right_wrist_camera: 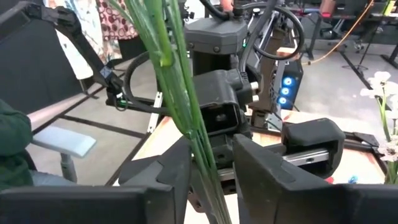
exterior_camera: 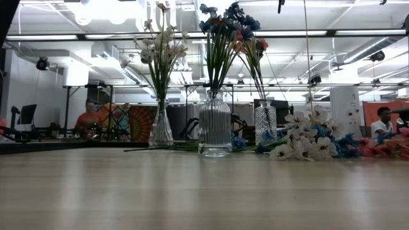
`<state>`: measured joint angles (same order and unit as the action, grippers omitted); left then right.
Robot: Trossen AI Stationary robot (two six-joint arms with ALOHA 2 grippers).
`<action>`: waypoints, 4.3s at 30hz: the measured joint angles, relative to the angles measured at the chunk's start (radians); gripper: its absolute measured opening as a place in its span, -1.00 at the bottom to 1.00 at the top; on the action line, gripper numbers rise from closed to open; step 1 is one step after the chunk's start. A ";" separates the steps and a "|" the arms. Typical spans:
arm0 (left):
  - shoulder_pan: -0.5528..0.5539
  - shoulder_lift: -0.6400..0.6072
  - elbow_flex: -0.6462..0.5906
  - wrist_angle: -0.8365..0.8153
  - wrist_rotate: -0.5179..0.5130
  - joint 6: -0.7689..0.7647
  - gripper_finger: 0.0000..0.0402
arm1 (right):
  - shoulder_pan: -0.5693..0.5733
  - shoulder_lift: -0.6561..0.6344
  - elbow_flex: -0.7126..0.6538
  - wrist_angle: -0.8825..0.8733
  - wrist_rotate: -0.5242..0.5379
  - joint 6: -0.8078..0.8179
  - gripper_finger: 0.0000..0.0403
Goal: Sort flowers into vase by color
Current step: Put the right pink flowers into the right transparent vase
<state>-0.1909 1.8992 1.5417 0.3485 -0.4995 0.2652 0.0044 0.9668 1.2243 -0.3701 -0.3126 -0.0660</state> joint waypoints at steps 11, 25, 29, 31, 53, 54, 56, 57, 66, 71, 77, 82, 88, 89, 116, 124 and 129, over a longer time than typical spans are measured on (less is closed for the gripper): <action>-0.001 0.000 0.000 0.000 -0.061 -0.024 -0.91 | -0.001 -0.004 0.000 0.001 0.006 -0.026 -0.93; -0.037 -0.096 -0.001 -0.207 -0.030 -0.017 -0.31 | -0.081 -0.023 -0.001 -0.024 0.103 -0.031 -0.94; -0.061 -0.177 -0.001 -0.387 -0.114 -0.059 -0.19 | -0.172 -0.046 -0.001 -0.040 0.103 -0.043 -0.94; -0.081 -0.218 -0.001 -0.454 -0.129 -0.070 -0.16 | -0.226 -0.055 -0.008 -0.043 0.100 -0.050 -0.94; -0.246 -0.539 -0.248 -0.516 -0.315 -0.120 -0.13 | -0.554 -0.204 -0.574 0.540 0.135 0.015 -0.94; -0.248 -0.553 -0.271 -0.488 -0.315 -0.119 -0.13 | -0.558 -0.200 -0.588 0.566 0.147 0.013 -0.94; -0.250 -0.582 -0.312 -0.436 -0.314 -0.118 -0.13 | -0.562 -0.193 -0.609 0.604 0.167 -0.003 -0.94; -0.250 -0.597 -0.333 -0.419 -0.314 -0.118 -0.13 | -0.563 -0.189 -0.613 0.615 0.181 -0.009 -0.94; -0.249 -0.693 -0.457 -0.318 -0.368 -0.117 -0.13 | -0.564 -0.129 -0.614 0.634 0.235 -0.051 -0.94; -0.249 -0.707 -0.470 -0.311 -0.368 -0.117 -0.13 | -0.564 -0.098 -0.614 0.653 0.235 -0.055 -0.94; -0.249 -0.707 -0.471 -0.311 -0.368 -0.114 -0.13 | -0.564 -0.066 -0.617 0.655 0.237 -0.057 -0.94; -0.249 -0.707 -0.471 -0.311 -0.368 -0.114 -0.13 | -0.564 -0.054 -0.620 0.660 0.237 -0.058 -0.94; -0.249 -0.707 -0.471 -0.311 -0.367 -0.114 -0.13 | -0.564 -0.048 -0.629 0.659 0.237 -0.066 -0.94; -0.249 -0.707 -0.471 -0.311 -0.367 -0.114 -0.13 | -0.564 -0.048 -0.631 0.659 0.237 -0.067 -0.94; -0.249 -0.706 -0.471 -0.312 -0.367 -0.117 -0.13 | -0.564 -0.049 -0.637 0.620 0.262 -0.043 -0.42; -0.249 -0.706 -0.471 -0.312 -0.366 -0.117 -0.13 | -0.564 -0.083 -0.626 0.556 0.264 -0.021 -0.11; -0.249 -0.706 -0.471 -0.313 -0.367 -0.117 -0.13 | -0.563 -0.123 -0.613 0.477 0.288 -0.022 -0.05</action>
<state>-0.4400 1.1931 1.0710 0.0357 -0.8661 0.1478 -0.5591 0.8436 0.6117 0.1070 -0.0244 -0.0876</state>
